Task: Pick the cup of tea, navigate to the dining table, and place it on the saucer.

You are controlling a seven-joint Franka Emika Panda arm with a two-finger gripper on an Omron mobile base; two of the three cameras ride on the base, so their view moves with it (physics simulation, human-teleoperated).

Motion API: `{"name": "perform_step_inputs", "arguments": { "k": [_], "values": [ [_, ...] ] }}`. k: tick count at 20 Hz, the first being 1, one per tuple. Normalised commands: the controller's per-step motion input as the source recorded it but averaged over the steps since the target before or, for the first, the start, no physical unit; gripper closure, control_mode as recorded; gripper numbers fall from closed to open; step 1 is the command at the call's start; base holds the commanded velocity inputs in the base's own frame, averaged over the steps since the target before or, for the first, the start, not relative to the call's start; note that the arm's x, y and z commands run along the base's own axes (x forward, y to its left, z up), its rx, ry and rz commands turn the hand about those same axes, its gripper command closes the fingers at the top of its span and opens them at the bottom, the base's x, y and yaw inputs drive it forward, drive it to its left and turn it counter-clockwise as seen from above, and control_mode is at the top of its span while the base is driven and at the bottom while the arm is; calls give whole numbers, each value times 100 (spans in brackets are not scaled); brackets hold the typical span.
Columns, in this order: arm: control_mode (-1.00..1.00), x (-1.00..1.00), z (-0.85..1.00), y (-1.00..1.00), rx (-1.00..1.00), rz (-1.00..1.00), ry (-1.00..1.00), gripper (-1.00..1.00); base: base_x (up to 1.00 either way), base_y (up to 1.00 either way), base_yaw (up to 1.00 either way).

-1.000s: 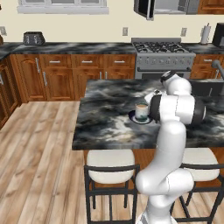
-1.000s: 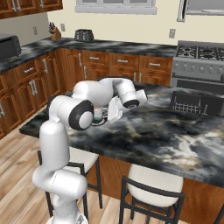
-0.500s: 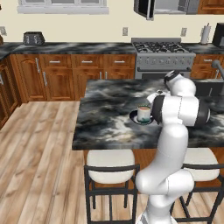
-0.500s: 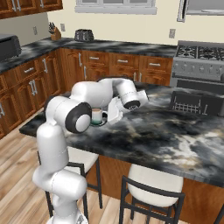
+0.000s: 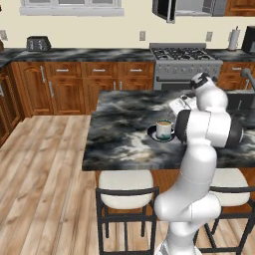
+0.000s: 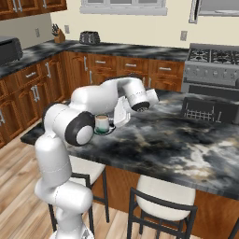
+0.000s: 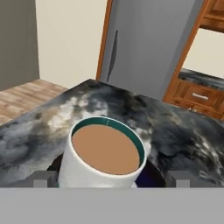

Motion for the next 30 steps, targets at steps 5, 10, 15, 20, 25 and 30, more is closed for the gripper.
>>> {"name": "perform_step_inputs", "arguments": {
  "k": [5,10,15,20,25,30],
  "values": [
    [-100,-10,47,0,0,1,-6,-100,0,0,0],
    [-100,-93,41,2,-2,0,-12,-100,0,0,0],
    [-100,-100,31,33,-14,-28,-5,-100,0,0,0],
    [-100,-83,47,33,-20,-41,2,-100,0,0,0],
    [-100,-69,59,7,-15,-31,19,-100,0,0,0],
    [-100,-100,45,4,-14,-21,9,-100,0,0,0]
  ]
}}
